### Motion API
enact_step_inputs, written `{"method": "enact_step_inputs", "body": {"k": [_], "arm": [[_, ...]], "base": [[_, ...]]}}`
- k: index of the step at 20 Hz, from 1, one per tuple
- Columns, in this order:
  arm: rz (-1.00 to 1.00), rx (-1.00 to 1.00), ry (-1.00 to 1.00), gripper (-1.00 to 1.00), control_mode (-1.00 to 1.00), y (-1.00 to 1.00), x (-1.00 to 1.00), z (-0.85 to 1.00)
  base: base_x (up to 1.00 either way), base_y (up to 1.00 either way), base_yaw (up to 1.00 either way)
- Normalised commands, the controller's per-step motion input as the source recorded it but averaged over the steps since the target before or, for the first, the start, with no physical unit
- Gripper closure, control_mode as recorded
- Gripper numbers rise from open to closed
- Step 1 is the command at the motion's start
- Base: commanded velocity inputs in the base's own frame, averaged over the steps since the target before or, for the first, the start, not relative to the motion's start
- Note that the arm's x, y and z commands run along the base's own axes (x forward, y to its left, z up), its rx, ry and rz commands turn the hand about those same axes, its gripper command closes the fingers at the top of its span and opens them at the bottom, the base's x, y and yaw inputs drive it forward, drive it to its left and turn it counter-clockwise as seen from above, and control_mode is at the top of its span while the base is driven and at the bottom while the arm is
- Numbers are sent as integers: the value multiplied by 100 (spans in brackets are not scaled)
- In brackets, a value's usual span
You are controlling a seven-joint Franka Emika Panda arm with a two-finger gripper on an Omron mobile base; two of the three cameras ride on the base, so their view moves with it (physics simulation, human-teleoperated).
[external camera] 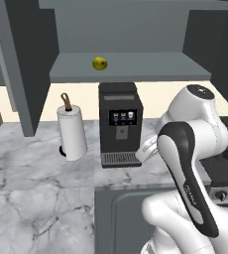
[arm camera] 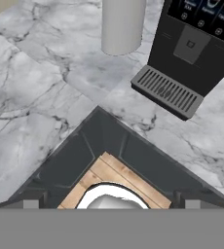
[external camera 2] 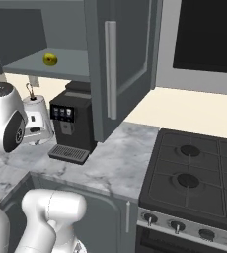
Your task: Pick the pears from the cabinet and place them in one bowl. Pick the apple from the sink and place it in the other bowl.
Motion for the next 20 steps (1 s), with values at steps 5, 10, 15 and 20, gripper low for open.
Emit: {"method": "enact_step_inputs", "body": {"k": [5,10,15,20], "arm": [[0,0,0,-100,-100,1,0,0],[0,0,0,-100,-100,4,0,13],[-1,0,0,-100,-100,0,-1,31],[-1,0,-1,-100,-100,1,-2,38]], "base": [[0,0,0],[0,0,0],[0,0,0],[0,0,0]]}}
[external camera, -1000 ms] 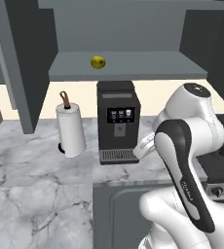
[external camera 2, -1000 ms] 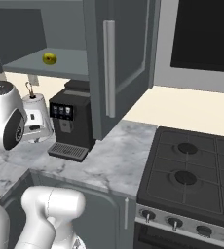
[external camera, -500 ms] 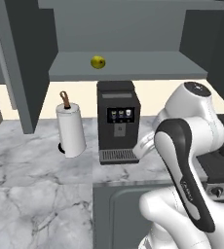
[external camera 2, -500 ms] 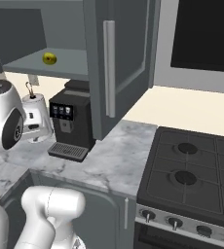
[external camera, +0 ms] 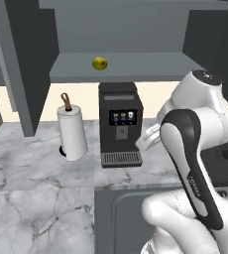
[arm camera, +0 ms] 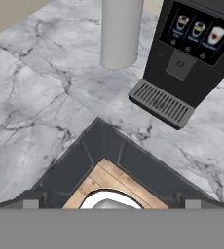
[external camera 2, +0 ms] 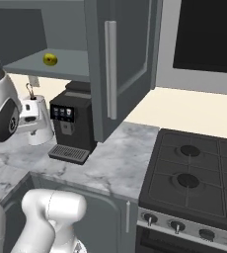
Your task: Pick the pears from the cabinet and place them in one bowl. Pick the apple from the sink and place it in the other bowl.
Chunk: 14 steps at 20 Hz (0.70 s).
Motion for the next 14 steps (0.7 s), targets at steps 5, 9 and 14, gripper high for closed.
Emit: {"method": "enact_step_inputs", "body": {"k": [5,9,14], "arm": [[0,0,-2,-100,-100,3,0,35],[0,0,0,-100,-100,10,6,34],[0,0,0,-100,-100,10,2,31]], "base": [[0,0,0],[0,0,0],[0,0,0]]}}
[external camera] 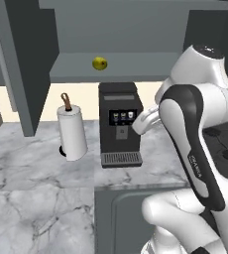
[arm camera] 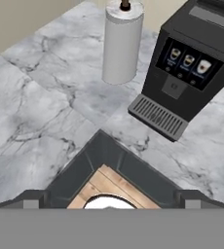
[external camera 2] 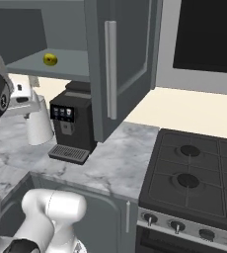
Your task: Pick the pears from the cabinet and place them in one bowl. Pick the apple from the sink and place it in the other bowl.
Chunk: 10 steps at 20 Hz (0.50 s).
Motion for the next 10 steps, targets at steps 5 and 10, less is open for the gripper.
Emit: {"method": "enact_step_inputs", "body": {"k": [5,10], "arm": [[0,0,0,-100,-100,8,2,31],[0,0,-2,-100,-100,2,2,30]], "base": [[0,0,0],[0,0,0]]}}
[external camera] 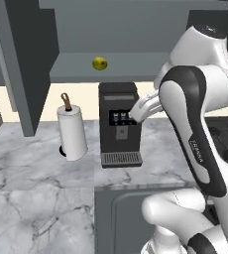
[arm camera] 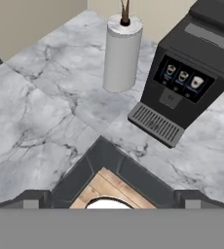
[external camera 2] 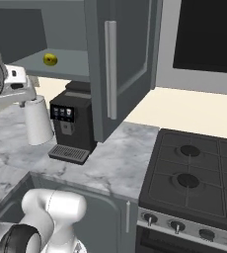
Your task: Pick the pears from the cabinet and place them in one bowl. Pick the apple from the sink and place it in the other bowl.
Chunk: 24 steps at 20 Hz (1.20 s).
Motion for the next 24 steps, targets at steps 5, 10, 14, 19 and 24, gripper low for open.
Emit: {"method": "enact_step_inputs", "body": {"k": [5,10,14,19,24], "arm": [[-5,-1,-24,-100,-100,2,13,11],[-8,0,-23,-100,-100,2,25,6],[-9,1,3,-100,-100,0,29,20],[-10,7,7,-100,-100,0,31,23],[-6,4,-1,-100,-100,1,31,14]], "base": [[0,0,0],[0,0,0],[0,0,0],[0,0,0],[0,0,0]]}}
